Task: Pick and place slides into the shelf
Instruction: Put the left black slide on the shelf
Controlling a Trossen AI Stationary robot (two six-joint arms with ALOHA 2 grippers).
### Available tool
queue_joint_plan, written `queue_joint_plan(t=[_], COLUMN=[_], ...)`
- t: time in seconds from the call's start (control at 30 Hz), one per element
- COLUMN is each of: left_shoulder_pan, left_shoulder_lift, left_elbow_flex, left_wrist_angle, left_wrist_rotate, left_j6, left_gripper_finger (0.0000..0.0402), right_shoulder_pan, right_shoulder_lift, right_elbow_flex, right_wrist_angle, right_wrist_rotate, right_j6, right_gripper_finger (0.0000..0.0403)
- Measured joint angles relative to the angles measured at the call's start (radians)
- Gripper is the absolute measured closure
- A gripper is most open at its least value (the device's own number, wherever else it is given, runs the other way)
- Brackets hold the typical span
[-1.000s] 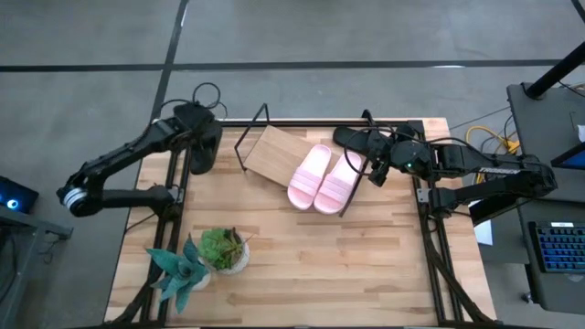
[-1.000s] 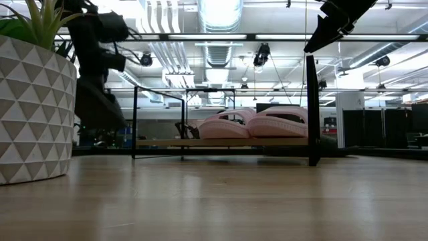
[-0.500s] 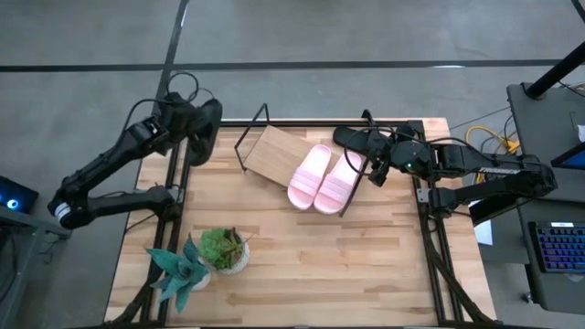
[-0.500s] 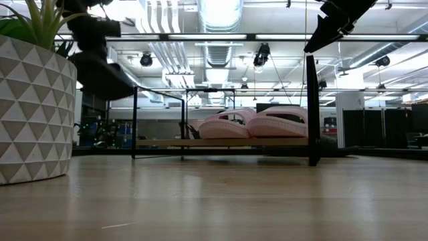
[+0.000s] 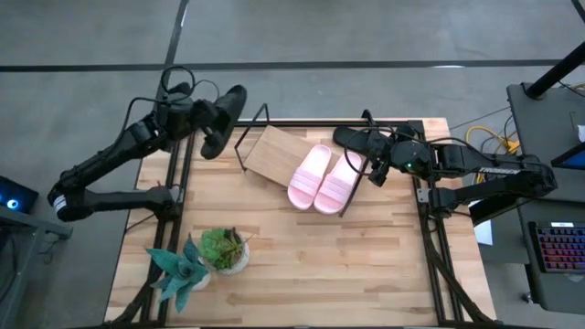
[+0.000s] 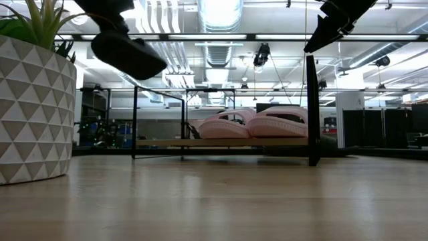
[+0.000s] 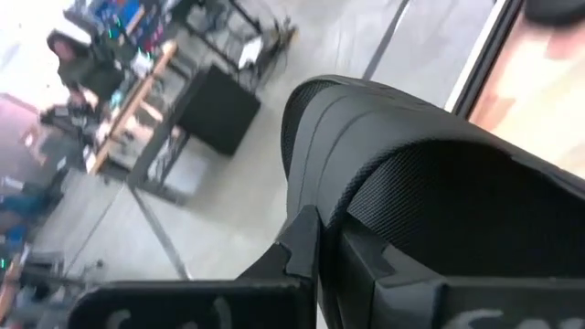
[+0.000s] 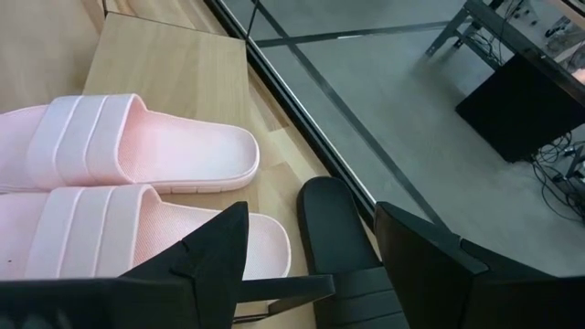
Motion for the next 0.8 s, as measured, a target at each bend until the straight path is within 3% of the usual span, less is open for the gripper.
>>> queue_joint_plan(t=[0.6,0.8], left_shoulder_pan=[-0.279,-0.314], left_shoulder_lift=[0.27,0.397], left_elbow_flex=[0.113,0.122], left_wrist_angle=[0.235,0.361], left_wrist_rotate=[-0.001,-0.005], left_j6=[0.127,0.18], left_gripper_finger=[0.0401,0.0401], right_shoulder_pan=[0.0,0.0], right_shoulder_lift=[0.0,0.0], right_elbow_flex=[0.0,0.0], right_wrist_angle=[0.001,0.001], right_wrist_rotate=[0.0,0.0], right_j6=[0.003,0.003], right_gripper_finger=[0.0175,0.0175])
